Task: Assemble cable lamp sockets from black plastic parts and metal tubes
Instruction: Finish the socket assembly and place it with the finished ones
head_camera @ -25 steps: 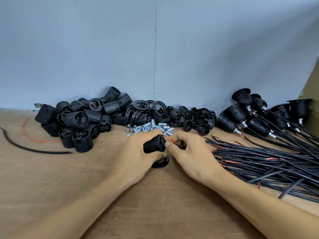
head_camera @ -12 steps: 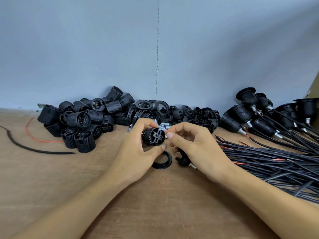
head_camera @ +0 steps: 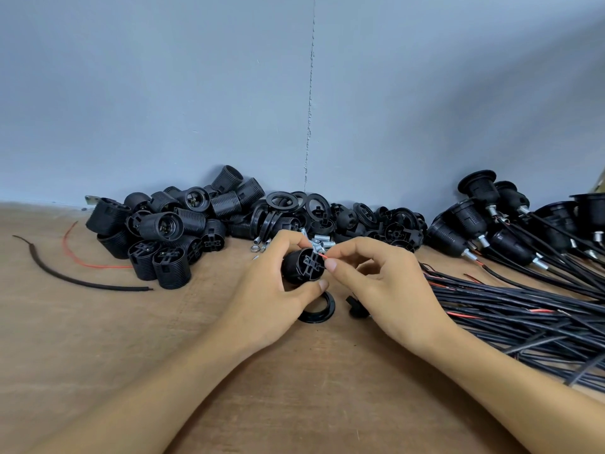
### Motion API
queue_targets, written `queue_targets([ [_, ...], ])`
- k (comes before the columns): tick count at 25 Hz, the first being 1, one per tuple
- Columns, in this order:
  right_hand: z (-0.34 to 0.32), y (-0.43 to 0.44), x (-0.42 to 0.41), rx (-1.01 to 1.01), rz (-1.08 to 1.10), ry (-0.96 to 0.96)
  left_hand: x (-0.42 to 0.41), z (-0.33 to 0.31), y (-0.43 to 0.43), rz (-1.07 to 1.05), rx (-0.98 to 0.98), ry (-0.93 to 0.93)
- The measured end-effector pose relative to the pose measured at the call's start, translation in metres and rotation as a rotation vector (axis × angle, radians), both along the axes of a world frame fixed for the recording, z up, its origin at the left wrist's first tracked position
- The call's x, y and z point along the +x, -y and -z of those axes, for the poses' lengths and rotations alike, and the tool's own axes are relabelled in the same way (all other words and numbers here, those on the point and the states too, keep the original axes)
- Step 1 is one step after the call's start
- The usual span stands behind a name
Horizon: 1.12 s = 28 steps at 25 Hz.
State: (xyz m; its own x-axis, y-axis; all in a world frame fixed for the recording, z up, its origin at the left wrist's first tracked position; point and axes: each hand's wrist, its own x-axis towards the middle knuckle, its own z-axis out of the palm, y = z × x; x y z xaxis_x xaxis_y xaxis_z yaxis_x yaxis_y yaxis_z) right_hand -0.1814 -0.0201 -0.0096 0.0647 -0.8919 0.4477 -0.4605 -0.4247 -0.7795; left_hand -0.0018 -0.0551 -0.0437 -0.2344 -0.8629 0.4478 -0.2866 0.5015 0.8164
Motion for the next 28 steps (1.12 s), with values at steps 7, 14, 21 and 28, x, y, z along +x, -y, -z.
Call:
queue_targets([
  [7, -0.0019, 0.0010, -0.0032, -0.170, 0.037, -0.315, -0.0006, -0.0015, 0.0002, -0.029, -0.054, 0.010],
  [14, -0.0027, 0.0006, -0.0033, -0.175, 0.059, -0.334, -0.0008, -0.0006, -0.0002, -0.100, -0.081, 0.003],
  [21, -0.0021, 0.0006, -0.0038, -0.232, 0.057, -0.410, -0.0021, -0.0021, -0.0018, -0.193, -0.192, 0.075],
  [28, -0.0006, -0.0005, -0.0044, -0.324, 0.090, -0.572, -0.0027, -0.0030, -0.0037, -0.257, -0.243, 0.170],
])
